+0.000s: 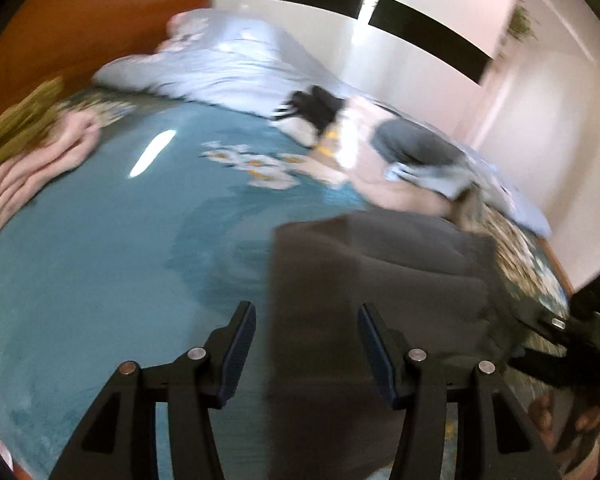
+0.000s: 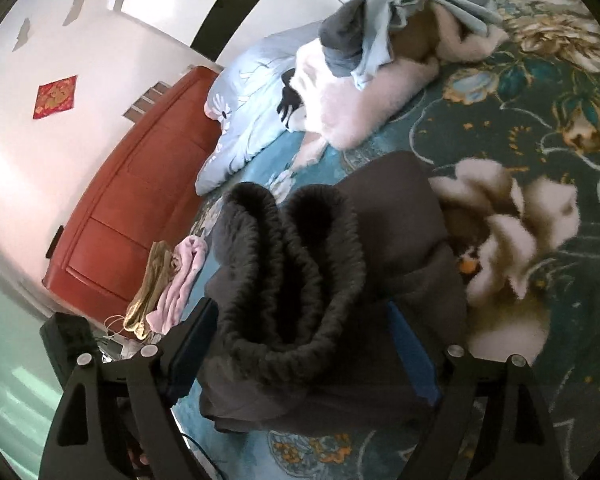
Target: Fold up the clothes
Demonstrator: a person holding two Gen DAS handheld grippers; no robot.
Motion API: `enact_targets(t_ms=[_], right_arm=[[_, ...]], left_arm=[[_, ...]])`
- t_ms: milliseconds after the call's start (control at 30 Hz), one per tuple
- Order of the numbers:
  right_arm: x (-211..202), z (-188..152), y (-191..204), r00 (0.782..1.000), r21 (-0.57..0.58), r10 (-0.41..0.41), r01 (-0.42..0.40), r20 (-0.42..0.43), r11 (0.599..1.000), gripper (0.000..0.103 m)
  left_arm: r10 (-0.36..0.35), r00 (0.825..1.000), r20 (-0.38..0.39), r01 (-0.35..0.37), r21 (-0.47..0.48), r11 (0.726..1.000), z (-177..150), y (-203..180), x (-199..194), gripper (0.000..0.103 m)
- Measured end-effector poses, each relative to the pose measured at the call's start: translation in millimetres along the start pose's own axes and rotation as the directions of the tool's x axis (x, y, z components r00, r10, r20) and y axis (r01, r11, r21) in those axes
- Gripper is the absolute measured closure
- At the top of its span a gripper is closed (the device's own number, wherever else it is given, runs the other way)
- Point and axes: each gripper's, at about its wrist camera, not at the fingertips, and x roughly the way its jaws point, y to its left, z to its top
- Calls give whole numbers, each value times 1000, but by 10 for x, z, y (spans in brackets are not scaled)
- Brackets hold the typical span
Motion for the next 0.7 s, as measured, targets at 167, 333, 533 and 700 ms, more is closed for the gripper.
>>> enact_targets(t_ms=[167, 333, 533, 700], right_arm=[[136, 0, 219, 1000, -82, -27, 28, 14, 996, 16], [306, 85, 177, 993, -37, -114, 114, -11, 993, 53], [-74, 313, 279, 996, -65, -15, 21, 84, 998, 60], [-228, 398, 91, 993, -22, 1, 2, 114, 1000, 60]], left_arm=[[17, 999, -35, -19, -41, 999, -93, 149, 56, 46], [10, 999, -43, -11, -31, 999, -141, 130, 37, 46], [-59, 998, -26, 59, -2, 998, -110, 12, -7, 42], [-68, 996, -62, 69, 18, 997, -140, -63, 98, 41]])
